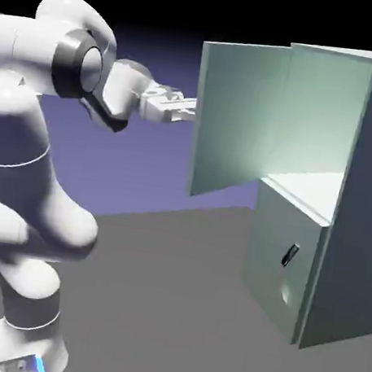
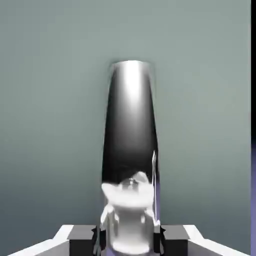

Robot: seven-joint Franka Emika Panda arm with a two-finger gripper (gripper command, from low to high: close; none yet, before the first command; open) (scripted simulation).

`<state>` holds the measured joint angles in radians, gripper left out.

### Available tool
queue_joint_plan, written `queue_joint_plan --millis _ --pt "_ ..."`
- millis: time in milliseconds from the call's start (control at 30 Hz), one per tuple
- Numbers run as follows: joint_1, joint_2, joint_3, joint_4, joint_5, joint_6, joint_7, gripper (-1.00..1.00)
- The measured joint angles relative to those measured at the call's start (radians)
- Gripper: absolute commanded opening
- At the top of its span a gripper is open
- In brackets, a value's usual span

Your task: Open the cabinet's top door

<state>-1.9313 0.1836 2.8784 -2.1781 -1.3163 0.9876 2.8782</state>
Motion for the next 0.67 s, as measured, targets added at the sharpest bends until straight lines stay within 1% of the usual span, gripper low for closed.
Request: queue_joint_plan --millis 133,167,467,500,533,633,667 --pt "0.003 -0.132 0.0 0.145 0.084 -0.086 0.014 -1.0" --pt "0.042 -0.159 -0.044 0.175 0.098 -0.106 0.017 -1.0" --pt "0.324 -0.141 -0.313 0.166 0.084 -0.11 0.019 -1.0" --pt "0.302 -0.17 -0.3 0.194 0.105 -0.115 0.017 -1.0" --pt "0.387 -0.207 -0.399 0.228 0.129 -0.124 0.013 -1.0" --pt "0.345 -0.315 -0.388 0.335 0.195 -0.15 -0.005 -1.0" --pt "0.346 -0.319 -0.389 0.34 0.198 -0.152 -0.005 1.0"
